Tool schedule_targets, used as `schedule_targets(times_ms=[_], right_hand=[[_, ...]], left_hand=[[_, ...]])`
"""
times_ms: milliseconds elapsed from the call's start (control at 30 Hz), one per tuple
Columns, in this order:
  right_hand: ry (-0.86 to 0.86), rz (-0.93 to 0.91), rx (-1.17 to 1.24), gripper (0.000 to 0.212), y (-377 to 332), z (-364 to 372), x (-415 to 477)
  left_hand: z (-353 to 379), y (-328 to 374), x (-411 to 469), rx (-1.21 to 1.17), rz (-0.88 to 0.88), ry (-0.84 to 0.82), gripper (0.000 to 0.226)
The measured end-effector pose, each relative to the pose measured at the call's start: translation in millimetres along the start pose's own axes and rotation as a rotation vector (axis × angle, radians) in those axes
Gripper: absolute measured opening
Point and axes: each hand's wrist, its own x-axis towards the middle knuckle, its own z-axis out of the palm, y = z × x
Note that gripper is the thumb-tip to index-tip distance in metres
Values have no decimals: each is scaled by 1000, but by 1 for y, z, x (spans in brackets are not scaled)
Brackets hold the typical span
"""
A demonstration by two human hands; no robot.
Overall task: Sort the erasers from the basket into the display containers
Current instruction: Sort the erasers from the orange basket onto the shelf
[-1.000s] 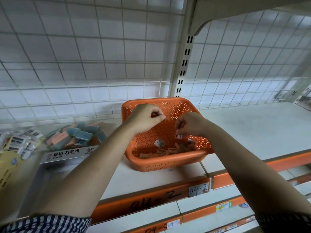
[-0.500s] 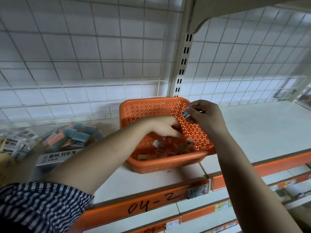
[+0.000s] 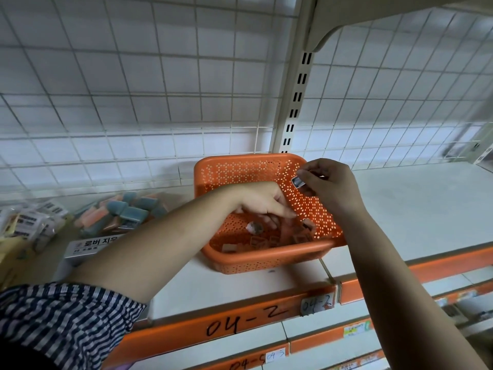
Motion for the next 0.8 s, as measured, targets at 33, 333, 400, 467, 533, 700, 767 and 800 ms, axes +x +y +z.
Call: schedule_targets(times_ms=[33,333,400,467,533,700,767,800], right_hand=[[-1,3,14,6,-1,-1,0],[-143,-29,221,7,-38,16,-3],[-195,-59,235,8,-48,31,-4],[-263,-74,247,8,-58,49,-7],[-333,-70,273,7,-70,67,-12],[-452,-73,299,29,-99,116,-30],[-461,-50,304,27,-108,132,-38],[-459,-42,301,25,-111,139,-42]], left_hand=[[-2,-1,-3,-8,22,32,18],[-36,-20,-75,-59,230,685,9],[-47,-30,-99,-107,247,782,9],[-59,-40,-126,-194,237,870,12],[-69,-52,-153,-277,228,957,9],[-83,-87,-208,-352,165,1038,14],[-85,-103,-224,-364,131,1005,20],[-85,-110,-230,-358,118,992,22]])
